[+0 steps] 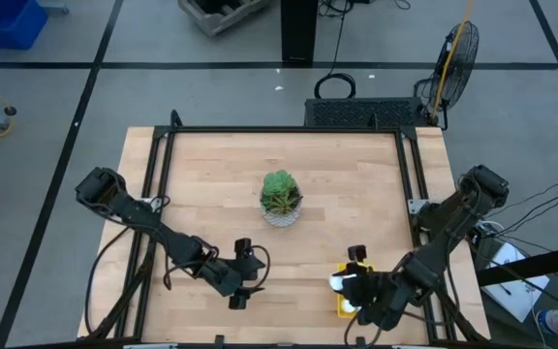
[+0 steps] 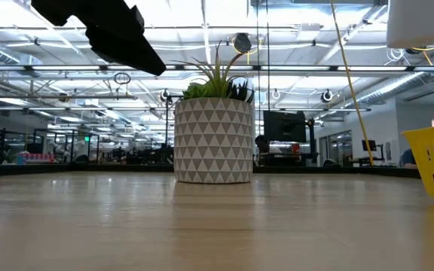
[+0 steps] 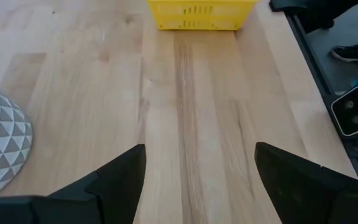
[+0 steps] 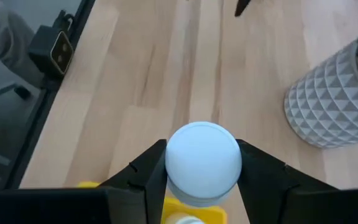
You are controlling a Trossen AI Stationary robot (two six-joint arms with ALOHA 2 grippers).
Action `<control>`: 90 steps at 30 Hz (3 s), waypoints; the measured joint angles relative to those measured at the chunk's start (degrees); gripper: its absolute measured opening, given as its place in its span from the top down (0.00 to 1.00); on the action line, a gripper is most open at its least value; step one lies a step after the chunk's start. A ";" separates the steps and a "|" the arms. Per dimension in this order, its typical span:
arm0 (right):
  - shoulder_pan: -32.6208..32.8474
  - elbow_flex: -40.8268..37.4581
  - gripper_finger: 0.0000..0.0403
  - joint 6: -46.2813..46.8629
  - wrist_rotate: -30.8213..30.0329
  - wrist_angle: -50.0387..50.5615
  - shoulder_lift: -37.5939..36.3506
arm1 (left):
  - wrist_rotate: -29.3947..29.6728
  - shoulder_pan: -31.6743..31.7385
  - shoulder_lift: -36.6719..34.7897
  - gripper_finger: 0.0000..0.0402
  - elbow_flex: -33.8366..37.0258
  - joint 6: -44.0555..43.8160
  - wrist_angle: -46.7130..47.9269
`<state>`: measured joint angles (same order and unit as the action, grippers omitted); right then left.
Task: Pick and place pill bottles into a basket
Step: Put the white pill bottle into the bin
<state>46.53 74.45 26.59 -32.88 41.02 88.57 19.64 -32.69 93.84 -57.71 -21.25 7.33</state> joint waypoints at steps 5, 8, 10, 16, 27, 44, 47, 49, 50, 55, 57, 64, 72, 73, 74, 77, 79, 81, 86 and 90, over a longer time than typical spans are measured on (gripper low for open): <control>1.93 -3.23 0.63 3.95 -3.04 -0.94 0.02 | 0.02 -0.13 0.00 0.26 0.00 -0.31 -0.20; 2.11 -6.27 0.63 5.87 -2.89 -3.86 0.02 | 0.02 -0.13 0.00 0.26 0.00 -0.29 -0.20; 2.38 -7.80 0.63 6.33 -2.92 -5.93 0.07 | 0.02 -0.13 0.00 0.26 0.00 -0.15 -0.22; 3.17 -8.78 0.63 6.68 -2.89 -9.97 -0.10 | 0.02 -0.13 0.00 0.25 0.00 -0.07 -0.20; 7.41 -8.79 0.63 11.88 -7.28 -9.44 -3.71 | 0.01 -0.13 0.00 0.26 0.00 -0.25 -0.11; 8.30 -23.57 0.62 16.39 -6.07 -24.31 -9.43 | 0.00 -0.13 0.00 0.28 0.00 -0.03 -0.20; 8.36 -27.25 0.62 16.92 -5.97 -28.14 -11.06 | 0.00 -0.13 0.00 0.28 0.00 -0.12 -0.20; 8.34 -29.03 0.63 17.08 -5.87 -29.25 -12.04 | 0.00 -0.13 0.00 0.28 0.00 -0.09 -0.24; 8.34 -29.52 0.63 16.96 -6.00 -29.23 -12.36 | -0.02 -0.13 0.00 0.28 0.00 -0.09 -0.33; 8.34 -30.16 0.62 16.57 -5.98 -28.83 -13.18 | -0.02 -0.13 0.00 0.28 0.00 -0.27 -0.33; 8.34 -30.16 0.62 16.58 -5.76 -28.76 -13.16 | -0.07 -0.13 0.00 0.29 0.00 -0.27 -0.31; 8.34 -30.16 0.63 18.63 -4.18 -28.76 -13.16 | -0.06 -0.13 0.00 0.29 0.00 -0.07 -0.30; 8.34 -30.16 0.63 19.07 -2.82 -28.25 -12.21 | -0.07 -0.13 0.00 0.29 0.00 -0.10 -0.28; 8.34 -30.16 0.63 19.21 -2.81 -28.27 -11.78 | -0.07 -0.13 0.00 0.30 0.00 -0.12 -0.26; 8.34 -30.16 0.63 19.23 -2.65 -28.25 -11.24 | -0.07 -0.13 0.00 0.30 0.00 -0.12 -0.26; 8.34 -30.16 0.62 19.25 -1.51 -28.15 -9.70 | -0.07 -0.13 0.00 0.30 0.00 -0.05 -0.26; 8.34 -30.18 0.62 19.25 -1.49 -28.20 -9.26 | -0.07 -0.13 0.00 0.29 0.00 -0.05 -0.26; 8.34 -30.16 0.62 19.79 -1.49 -27.53 -9.18 | -0.07 -0.13 0.00 0.29 0.00 -0.05 -0.24; 8.32 -30.16 0.63 20.35 -1.58 -25.99 -9.18 | -0.07 -0.13 0.00 0.31 0.00 -0.03 -0.22; 8.23 -30.16 0.62 20.32 -1.56 -25.88 -9.18 | -0.07 -0.13 0.00 0.30 0.00 0.02 -0.22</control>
<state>54.76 44.29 46.92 -34.44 15.14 79.40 19.57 -32.82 93.84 -57.71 -21.23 7.11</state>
